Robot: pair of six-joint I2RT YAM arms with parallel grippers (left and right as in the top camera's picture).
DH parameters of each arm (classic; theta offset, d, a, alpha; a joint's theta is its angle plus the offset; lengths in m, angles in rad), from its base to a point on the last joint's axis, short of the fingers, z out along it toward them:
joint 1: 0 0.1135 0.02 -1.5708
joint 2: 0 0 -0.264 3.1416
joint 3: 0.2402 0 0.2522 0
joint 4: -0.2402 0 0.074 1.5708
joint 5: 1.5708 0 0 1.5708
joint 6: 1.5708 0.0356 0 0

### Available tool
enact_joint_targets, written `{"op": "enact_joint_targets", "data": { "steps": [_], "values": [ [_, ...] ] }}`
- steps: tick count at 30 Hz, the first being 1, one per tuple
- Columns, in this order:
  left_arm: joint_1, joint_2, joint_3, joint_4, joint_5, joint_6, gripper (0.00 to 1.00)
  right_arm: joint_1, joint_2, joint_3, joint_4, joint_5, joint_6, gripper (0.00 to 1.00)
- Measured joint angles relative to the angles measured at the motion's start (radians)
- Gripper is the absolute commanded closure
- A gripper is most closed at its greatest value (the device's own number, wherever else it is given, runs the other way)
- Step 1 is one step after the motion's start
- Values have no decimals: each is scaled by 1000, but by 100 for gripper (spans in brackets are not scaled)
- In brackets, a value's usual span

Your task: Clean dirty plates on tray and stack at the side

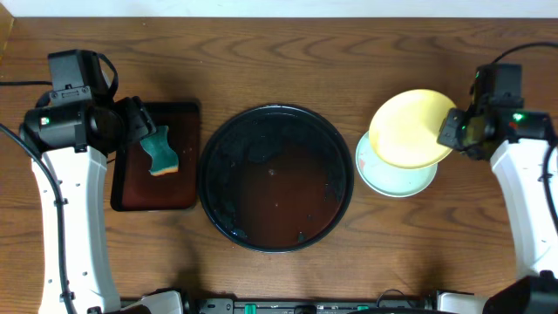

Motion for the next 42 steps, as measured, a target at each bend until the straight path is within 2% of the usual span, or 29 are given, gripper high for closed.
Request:
{"op": "enact_joint_targets", "data": {
  "steps": [6,7,10,12,17,19,21,22,23,27,30,35,42],
  "values": [
    [0,0,0,0,0,0,24,0,0,-159,151,-15,2,91],
    [0,0,0,0,0,0,24,0,0,-181,171,-15,5,86],
    [0,0,0,0,0,0,24,0,0,-221,188,-14,13,57],
    [0,0,0,0,0,0,24,0,0,-230,188,-16,16,44],
    [0,0,0,0,0,0,24,0,0,-225,134,-58,11,38],
    [0,0,0,-1,0,0,24,0,0,-193,38,-91,10,36],
    [0,0,0,0,0,0,24,5,-3,-134,-66,-116,11,29],
    [0,0,0,0,0,0,24,10,-8,-90,-114,-126,11,21],
    [0,0,0,0,0,0,24,13,-13,-60,-143,-131,9,1],
    [0,0,0,0,0,0,24,47,-77,123,-291,-159,11,1],
    [0,0,0,0,0,0,24,67,-155,220,-300,-202,11,1],
    [0,0,0,0,0,0,24,73,-267,249,-340,-215,10,1],
    [0,0,0,0,0,0,24,73,-381,248,-336,-92,6,1]
  ]
}}
